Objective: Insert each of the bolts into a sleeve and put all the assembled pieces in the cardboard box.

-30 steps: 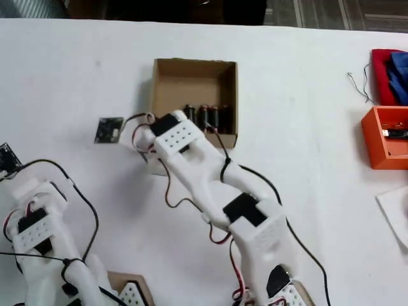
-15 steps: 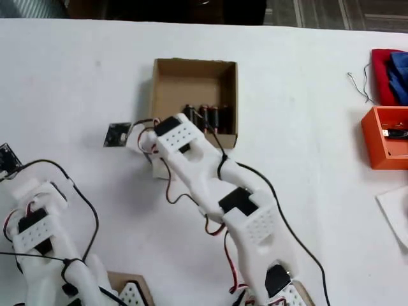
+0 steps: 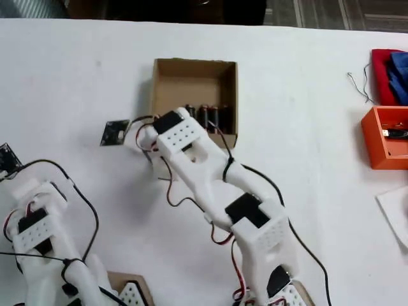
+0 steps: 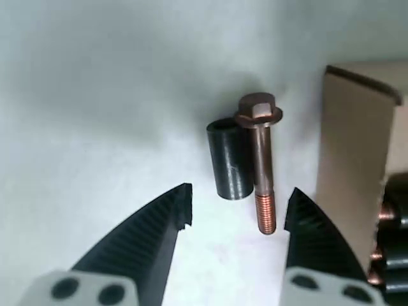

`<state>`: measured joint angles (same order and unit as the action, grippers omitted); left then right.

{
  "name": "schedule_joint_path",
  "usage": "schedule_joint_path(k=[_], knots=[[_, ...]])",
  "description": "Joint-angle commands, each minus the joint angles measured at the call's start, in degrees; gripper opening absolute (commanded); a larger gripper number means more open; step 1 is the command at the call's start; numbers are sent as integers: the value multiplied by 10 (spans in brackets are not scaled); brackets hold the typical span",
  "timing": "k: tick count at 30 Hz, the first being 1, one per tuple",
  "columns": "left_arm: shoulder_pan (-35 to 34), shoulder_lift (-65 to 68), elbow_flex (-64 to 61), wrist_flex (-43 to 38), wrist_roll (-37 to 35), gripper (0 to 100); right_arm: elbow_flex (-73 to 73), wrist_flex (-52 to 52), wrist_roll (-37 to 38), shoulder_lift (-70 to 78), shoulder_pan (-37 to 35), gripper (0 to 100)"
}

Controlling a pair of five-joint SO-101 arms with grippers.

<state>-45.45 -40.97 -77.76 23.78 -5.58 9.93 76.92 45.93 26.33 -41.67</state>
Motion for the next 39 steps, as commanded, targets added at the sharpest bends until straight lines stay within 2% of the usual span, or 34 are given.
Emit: schedule_joint_path(k=[1, 9, 14, 22, 31, 39], knots=[[-4, -5, 2, -11, -5, 27, 4, -22, -1, -18, -4, 219], [-4, -5, 2, -11, -5, 27, 4, -65, -3, 54, -6, 216], [-4, -5, 2, -11, -5, 27, 4, -64, -3, 66, -7, 138], [-4, -5, 2, -11, -5, 27, 4, -37, -3, 51, -7, 166], [-4, -5, 2, -11, -5, 27, 3, -18, -60, -35, -7, 170], [-4, -5, 2, -11, -5, 27, -10, -15, -58, -37, -44, 170]])
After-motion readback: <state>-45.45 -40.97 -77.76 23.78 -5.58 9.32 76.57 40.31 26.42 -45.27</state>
